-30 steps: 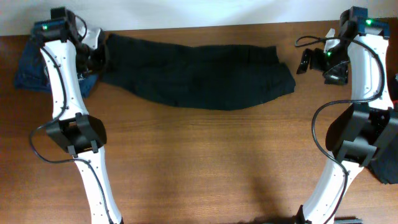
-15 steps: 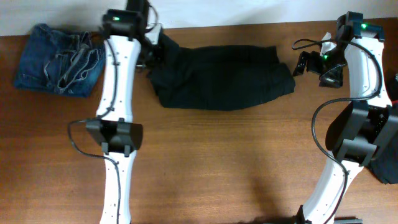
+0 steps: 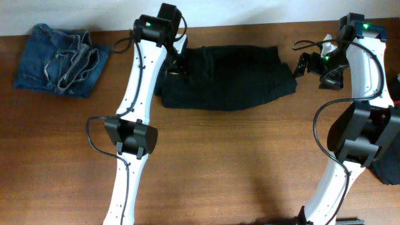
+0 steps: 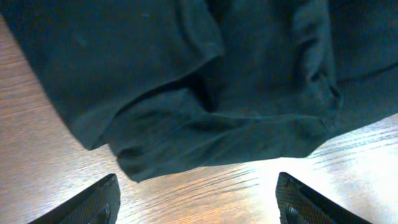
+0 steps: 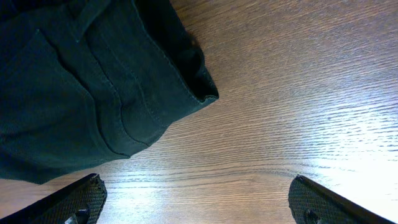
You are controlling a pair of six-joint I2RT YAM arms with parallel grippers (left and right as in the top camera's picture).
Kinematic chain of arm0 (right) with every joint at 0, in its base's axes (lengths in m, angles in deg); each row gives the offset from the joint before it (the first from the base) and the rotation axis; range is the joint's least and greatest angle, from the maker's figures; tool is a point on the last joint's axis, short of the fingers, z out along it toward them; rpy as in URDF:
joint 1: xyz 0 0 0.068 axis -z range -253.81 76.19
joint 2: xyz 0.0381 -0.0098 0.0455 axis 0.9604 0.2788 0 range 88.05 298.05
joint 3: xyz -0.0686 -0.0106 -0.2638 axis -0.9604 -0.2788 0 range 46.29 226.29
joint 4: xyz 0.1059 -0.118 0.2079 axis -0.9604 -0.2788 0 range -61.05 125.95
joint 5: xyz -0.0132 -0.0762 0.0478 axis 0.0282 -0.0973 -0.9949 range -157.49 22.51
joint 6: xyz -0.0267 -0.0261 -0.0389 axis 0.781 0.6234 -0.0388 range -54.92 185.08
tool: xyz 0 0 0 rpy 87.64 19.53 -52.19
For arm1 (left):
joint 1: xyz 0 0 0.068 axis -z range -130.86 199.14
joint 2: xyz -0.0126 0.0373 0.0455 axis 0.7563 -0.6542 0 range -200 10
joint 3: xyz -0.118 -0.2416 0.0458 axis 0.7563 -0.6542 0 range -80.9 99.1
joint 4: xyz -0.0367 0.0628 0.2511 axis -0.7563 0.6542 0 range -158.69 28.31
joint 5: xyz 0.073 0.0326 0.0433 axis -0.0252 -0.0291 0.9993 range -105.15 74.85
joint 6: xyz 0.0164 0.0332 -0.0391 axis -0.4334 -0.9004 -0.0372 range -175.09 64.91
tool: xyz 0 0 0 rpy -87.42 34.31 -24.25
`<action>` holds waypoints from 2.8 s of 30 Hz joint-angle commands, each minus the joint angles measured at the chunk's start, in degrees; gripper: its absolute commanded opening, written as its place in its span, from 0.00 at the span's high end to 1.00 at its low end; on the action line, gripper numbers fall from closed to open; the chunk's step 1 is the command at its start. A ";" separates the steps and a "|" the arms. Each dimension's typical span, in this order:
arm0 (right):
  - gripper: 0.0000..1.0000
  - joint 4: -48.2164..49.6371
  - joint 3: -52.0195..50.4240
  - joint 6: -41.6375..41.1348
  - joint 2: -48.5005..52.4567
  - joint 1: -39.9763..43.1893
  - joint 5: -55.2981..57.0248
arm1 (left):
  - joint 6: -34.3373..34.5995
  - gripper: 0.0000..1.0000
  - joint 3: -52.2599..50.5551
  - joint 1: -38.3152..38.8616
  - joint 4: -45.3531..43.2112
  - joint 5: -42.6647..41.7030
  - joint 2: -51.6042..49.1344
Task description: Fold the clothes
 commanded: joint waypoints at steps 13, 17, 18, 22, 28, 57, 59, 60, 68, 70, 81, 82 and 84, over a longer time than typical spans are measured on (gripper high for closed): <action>0.01 -0.74 -0.28 0.87 0.11 0.26 -3.69 | -5.22 0.16 -0.09 -2.23 -10.12 1.73 -1.11; 0.01 -0.70 -0.28 0.87 0.11 0.26 -4.42 | -5.62 0.17 -0.09 -2.23 -13.27 1.57 -2.91; 0.01 -0.68 -0.28 0.87 0.11 0.26 -4.42 | -6.38 0.16 -0.09 -2.21 -13.57 1.11 -3.19; 0.01 -0.44 -0.28 0.87 0.11 0.26 -4.42 | -7.63 0.16 -0.09 -1.84 -14.62 0.24 -5.81; 0.01 -0.28 -0.28 0.87 0.11 0.26 -4.39 | -7.58 0.13 -0.09 -1.86 -15.89 0.44 -9.14; 0.01 0.39 -0.28 1.77 0.11 0.26 -4.20 | -7.58 0.99 0.17 -1.73 -14.91 0.20 -10.23; 0.01 0.63 -0.28 1.77 0.11 0.26 -4.20 | -7.58 0.99 0.31 -1.33 -13.42 0.22 -9.07; 0.01 0.79 -0.28 1.75 0.11 0.26 -4.20 | -7.58 0.99 0.33 -1.11 -12.66 0.20 -8.41; 0.01 0.96 -0.28 1.77 0.11 0.26 -4.20 | -7.34 0.99 0.33 0.63 -9.16 0.22 -2.89; 0.01 0.83 -0.28 1.77 0.11 0.26 -4.20 | -7.37 0.99 0.33 0.79 -9.22 0.22 -2.14; 0.01 0.81 -0.28 1.97 0.11 0.26 -4.20 | -5.79 0.99 0.33 0.79 -6.64 -0.13 1.38; 0.01 0.79 -0.28 1.97 0.11 0.26 -4.22 | -5.84 0.99 0.33 0.85 -5.81 -1.27 1.38; 0.01 0.79 -0.28 1.97 0.11 0.26 -4.20 | -5.84 0.99 0.33 1.03 -4.55 -2.93 1.38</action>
